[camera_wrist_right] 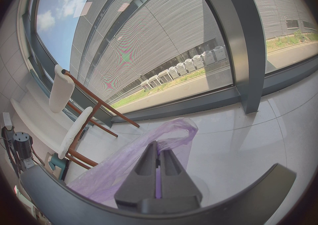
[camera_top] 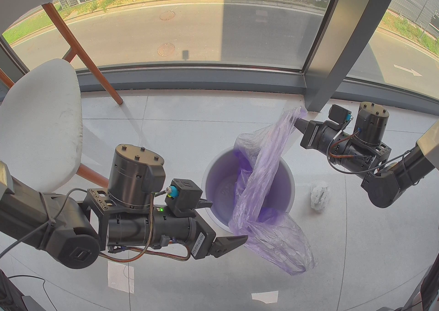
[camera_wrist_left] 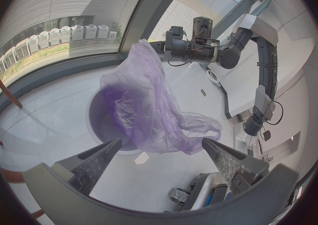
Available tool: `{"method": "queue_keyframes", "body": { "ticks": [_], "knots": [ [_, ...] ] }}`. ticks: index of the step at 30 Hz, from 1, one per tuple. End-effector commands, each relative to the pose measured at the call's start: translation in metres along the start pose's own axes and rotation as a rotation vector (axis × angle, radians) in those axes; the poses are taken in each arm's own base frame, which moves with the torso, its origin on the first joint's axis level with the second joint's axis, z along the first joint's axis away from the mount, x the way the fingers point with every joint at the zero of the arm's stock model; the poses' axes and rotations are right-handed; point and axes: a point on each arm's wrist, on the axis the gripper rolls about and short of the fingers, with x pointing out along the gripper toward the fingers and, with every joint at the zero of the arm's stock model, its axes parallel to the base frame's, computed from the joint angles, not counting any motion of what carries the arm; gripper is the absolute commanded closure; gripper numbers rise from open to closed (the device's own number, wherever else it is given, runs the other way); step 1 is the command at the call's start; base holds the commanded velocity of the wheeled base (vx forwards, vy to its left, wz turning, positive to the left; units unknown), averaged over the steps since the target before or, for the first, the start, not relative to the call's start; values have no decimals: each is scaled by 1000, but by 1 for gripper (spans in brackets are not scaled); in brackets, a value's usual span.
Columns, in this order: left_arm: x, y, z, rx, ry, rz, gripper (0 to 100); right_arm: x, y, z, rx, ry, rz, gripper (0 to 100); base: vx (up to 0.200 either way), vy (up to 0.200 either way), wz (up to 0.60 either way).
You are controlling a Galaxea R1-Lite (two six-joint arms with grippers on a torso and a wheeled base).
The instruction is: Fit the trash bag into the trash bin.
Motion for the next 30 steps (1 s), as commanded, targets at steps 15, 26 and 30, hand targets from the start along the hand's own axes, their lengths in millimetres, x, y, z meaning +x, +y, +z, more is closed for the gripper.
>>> {"method": "queue_keyframes", "body": {
  "ticks": [15, 26, 30],
  "knots": [
    [37, 8, -1, -6, 51, 77, 0, 1, 2, -1, -1, 1, 7, 100, 0, 0, 0],
    [37, 11, 3, -17, 40, 95, 100, -1, -2, -1, -4, 6, -3, 100, 0, 0, 0],
    [28, 30, 6, -40, 17, 145, 100, -3, -5, 4, 19, 6, 22, 100, 0, 0, 0]
  ]
}}
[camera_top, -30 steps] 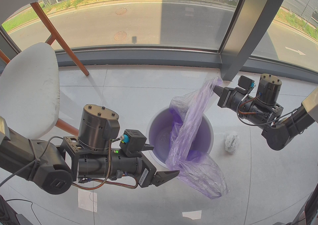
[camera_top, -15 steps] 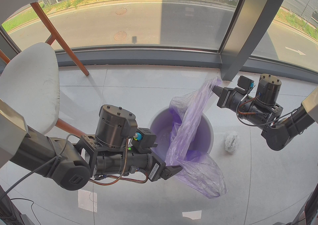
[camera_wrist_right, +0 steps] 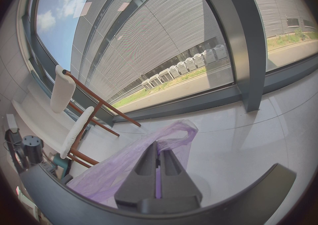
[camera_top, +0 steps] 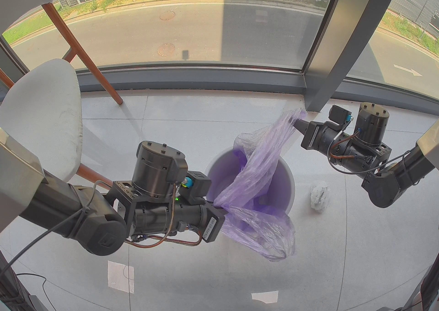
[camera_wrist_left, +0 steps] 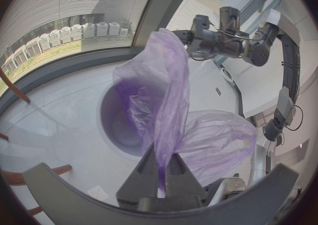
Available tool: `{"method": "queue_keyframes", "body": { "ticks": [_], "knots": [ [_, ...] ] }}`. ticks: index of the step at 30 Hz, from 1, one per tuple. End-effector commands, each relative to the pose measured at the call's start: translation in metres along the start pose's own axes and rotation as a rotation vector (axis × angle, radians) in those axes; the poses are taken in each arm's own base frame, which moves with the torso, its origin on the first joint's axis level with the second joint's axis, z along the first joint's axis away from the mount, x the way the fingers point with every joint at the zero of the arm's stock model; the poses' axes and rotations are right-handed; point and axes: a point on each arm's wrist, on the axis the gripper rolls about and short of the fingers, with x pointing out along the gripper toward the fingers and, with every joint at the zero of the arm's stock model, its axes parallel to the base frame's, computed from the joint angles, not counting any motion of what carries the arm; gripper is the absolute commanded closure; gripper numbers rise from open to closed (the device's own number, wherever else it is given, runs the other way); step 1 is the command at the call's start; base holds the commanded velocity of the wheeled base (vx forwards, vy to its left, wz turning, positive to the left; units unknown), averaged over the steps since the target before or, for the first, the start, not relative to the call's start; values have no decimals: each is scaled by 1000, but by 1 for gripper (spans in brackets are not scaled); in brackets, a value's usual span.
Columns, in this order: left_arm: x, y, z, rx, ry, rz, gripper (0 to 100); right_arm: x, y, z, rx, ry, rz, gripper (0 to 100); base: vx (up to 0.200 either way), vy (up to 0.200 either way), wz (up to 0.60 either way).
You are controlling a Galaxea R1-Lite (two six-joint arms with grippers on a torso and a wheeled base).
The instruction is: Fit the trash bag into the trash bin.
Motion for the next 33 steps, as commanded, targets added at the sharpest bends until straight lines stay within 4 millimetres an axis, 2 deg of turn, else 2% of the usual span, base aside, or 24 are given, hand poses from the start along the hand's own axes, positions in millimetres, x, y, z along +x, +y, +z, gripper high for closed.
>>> {"method": "queue_keyframes", "body": {
  "ticks": [1, 4, 14, 23, 26, 29, 30, 33],
  "knots": [
    [-6, 14, 5, -18, -23, 37, 100, -4, -7, 6, 22, 5, 18, 100, 0, 0, 0],
    [-10, 20, 13, -24, -56, 48, 100, -12, -12, 16, 31, 11, 67, 100, 0, 0, 0],
    [-30, 18, 24, -17, -105, 44, 100, -41, -35, 42, 77, 142, 137, 100, 0, 0, 0],
    [-45, 37, 23, -37, -123, 75, 100, -50, -57, 49, 63, 140, 122, 100, 0, 0, 0],
    [-47, 38, 20, -41, -117, 76, 100, -51, -59, 48, 57, 144, 126, 100, 0, 0, 0],
    [-50, 47, 14, -60, -108, 79, 100, -54, -67, 48, 34, 154, 145, 100, 0, 0, 0],
    [-52, 52, 14, -63, -110, 65, 100, -56, -77, 47, 11, 164, 157, 100, 0, 0, 0],
    [-56, 52, 14, -68, -88, 64, 100, -57, -82, 45, 9, 175, 163, 100, 0, 0, 0]
  ]
}}
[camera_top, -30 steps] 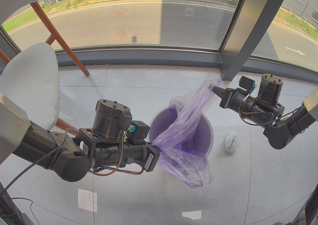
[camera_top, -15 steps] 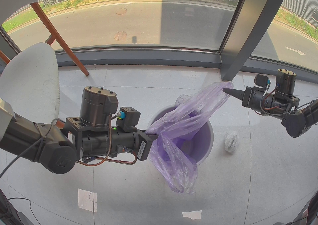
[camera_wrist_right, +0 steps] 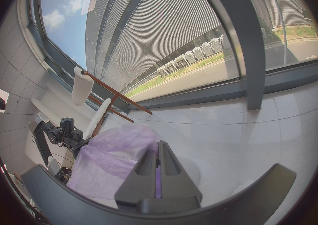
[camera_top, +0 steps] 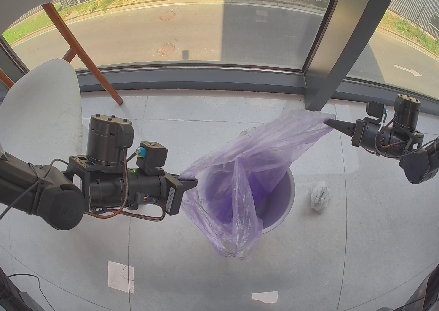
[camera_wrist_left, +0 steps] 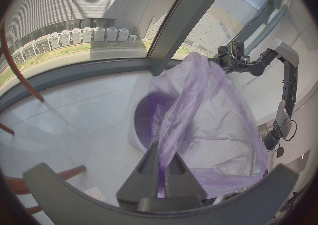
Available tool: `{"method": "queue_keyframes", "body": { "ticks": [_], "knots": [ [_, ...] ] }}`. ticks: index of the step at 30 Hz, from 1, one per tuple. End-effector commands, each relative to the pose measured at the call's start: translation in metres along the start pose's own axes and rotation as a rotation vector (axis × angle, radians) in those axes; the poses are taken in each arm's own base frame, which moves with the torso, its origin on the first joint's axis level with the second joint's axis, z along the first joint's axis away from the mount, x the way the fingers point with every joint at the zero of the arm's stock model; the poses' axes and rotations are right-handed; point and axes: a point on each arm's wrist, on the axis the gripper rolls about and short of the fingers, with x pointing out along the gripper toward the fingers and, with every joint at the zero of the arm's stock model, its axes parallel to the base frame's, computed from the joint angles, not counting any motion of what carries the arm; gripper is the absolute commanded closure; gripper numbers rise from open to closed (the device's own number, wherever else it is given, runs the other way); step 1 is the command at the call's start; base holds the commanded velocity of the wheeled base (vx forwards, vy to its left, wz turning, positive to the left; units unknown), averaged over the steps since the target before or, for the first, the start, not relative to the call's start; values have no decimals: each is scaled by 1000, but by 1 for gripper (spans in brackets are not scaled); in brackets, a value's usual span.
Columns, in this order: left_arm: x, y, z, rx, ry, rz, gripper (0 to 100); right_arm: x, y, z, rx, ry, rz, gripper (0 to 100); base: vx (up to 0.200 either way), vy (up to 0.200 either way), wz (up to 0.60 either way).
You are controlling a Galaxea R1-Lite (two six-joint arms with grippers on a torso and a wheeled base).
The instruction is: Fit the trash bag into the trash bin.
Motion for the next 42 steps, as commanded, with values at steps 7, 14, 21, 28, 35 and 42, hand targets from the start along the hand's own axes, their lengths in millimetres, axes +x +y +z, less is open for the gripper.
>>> {"method": "queue_keyframes", "body": {
  "ticks": [7, 14, 21, 28, 35, 42],
  "knots": [
    [-6, 6, 1, -33, 56, 20, 100, 7, -23, -23, 23, 100, -37, 100, 0, 0, 0],
    [17, 24, 9, -46, 51, 90, 100, 19, -34, -14, 30, 78, -27, 100, 0, 0, 0],
    [34, 35, 12, -141, 48, 146, 100, 29, -36, -14, 153, 94, -31, 100, 0, 0, 0],
    [49, 42, 26, -205, 3, 176, 100, 36, -41, -12, 249, 143, -56, 100, 0, 0, 0],
    [65, 48, 24, -219, 37, 176, 100, 50, -49, -11, 316, 204, -115, 100, 0, 0, 0],
    [72, 60, 20, -233, 41, 199, 100, 62, -55, -11, 352, 249, -196, 100, 0, 0, 0]
  ]
}}
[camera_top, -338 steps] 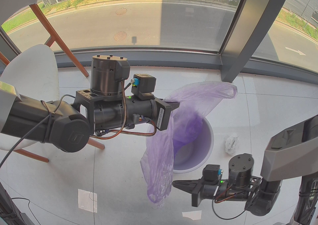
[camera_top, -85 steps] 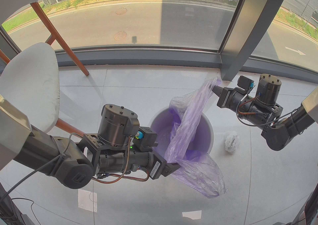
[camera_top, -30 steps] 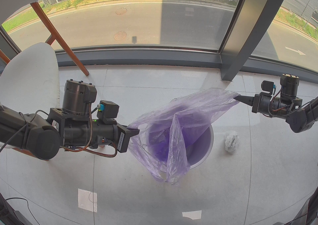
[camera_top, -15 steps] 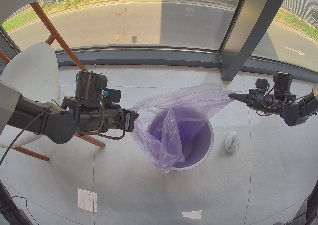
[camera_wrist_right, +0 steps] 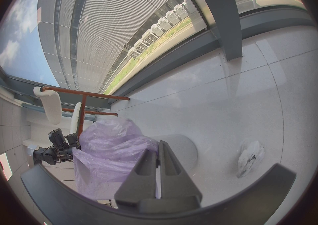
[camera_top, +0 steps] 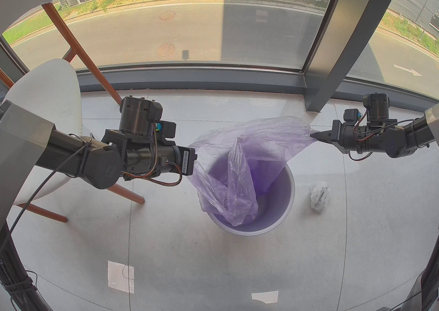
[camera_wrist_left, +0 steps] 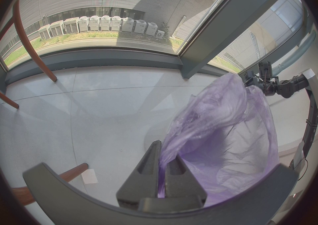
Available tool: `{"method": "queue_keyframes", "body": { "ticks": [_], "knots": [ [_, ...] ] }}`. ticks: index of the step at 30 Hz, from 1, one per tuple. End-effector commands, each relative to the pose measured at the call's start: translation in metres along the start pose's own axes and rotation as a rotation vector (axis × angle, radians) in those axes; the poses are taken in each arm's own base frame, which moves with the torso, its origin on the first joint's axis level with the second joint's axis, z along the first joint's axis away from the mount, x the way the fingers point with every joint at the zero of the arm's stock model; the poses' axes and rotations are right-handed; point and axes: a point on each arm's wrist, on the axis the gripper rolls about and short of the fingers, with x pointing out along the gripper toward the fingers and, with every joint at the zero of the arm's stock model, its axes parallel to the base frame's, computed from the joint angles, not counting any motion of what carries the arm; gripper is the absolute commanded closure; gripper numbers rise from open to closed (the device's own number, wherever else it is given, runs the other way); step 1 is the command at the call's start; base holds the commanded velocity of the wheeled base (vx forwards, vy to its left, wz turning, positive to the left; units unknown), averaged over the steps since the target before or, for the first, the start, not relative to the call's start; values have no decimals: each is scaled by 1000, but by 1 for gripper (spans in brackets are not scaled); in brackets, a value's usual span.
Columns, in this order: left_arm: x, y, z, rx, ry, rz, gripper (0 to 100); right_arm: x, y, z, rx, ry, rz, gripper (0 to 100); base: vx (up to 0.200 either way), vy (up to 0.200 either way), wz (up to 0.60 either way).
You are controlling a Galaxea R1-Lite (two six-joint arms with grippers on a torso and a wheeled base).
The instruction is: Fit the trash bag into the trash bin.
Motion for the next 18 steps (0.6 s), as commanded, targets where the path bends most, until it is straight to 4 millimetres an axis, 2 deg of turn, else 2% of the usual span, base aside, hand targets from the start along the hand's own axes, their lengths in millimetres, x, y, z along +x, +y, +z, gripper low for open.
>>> {"method": "queue_keyframes", "body": {
  "ticks": [1, 5, 12, 18],
  "knots": [
    [12, 10, -4, -13, 15, 20, 100, 13, -6, 2, 8, 9, -20, 100, 0, 0, 0],
    [19, 19, 0, -23, 8, 36, 100, 28, -16, 5, 1, -11, -71, 100, 0, 0, 0],
    [39, 24, 5, -70, -10, 38, 100, 46, -18, 9, -16, -19, -62, 100, 0, 0, 0],
    [42, 22, 1, -112, 0, 34, 100, 53, -21, 6, -19, -20, -79, 100, 0, 0, 0]
  ]
}}
